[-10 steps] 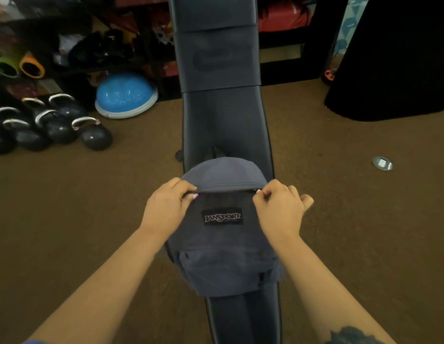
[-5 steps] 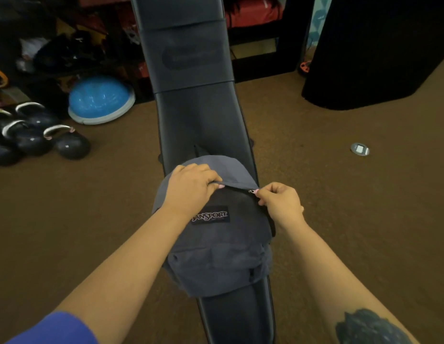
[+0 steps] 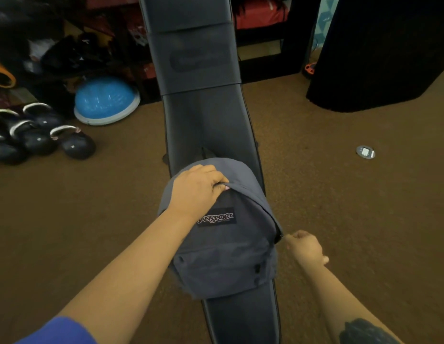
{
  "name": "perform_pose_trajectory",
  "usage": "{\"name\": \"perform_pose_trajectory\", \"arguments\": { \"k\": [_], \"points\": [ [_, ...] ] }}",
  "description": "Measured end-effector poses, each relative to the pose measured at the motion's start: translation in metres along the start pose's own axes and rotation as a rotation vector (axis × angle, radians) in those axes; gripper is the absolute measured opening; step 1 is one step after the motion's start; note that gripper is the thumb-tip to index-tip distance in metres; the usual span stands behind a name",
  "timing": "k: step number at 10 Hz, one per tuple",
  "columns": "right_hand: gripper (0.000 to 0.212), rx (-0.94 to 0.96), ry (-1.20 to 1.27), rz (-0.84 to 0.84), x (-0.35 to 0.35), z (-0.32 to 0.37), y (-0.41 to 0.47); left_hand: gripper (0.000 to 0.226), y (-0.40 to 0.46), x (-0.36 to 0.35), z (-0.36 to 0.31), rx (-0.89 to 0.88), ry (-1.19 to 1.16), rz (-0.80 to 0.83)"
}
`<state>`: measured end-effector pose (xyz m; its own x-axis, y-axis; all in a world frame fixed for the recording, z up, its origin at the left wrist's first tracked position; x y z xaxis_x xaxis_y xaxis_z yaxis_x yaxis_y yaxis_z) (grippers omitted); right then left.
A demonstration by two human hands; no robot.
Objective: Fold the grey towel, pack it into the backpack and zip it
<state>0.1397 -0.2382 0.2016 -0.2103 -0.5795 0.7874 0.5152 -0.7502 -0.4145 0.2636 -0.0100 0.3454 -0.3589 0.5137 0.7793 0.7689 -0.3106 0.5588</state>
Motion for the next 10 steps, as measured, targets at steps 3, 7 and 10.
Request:
{"name": "perform_pose_trajectory", "arguments": {
  "k": [3, 7, 10],
  "points": [
    [0.058, 0.776, -0.074, -0.091, 0.01, 0.1, -0.032, 0.061, -0.037, 0.013, 0.057, 0.319, -0.056, 0.131],
    [0.021, 0.896, -0.191, -0.282, 0.033, 0.121, -0.032, 0.023, -0.066, 0.035, 0.075, 0.587, 0.024, -0.008],
    [0.025, 0.85, -0.397, -0.078, 0.1, 0.137, -0.06, 0.028, -0.036, 0.083, 0.025, 0.61, 0.002, 0.267]
  ]
}}
Point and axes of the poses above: each hand's wrist, its own y-axis towards the middle knuckle, its own x-axis out of the back of the hand, z = x × y, the point moved 5 cm from there along y, towards the middle knuckle, and after that the axes turned 15 degrees about -z, right-handed, at the moved point
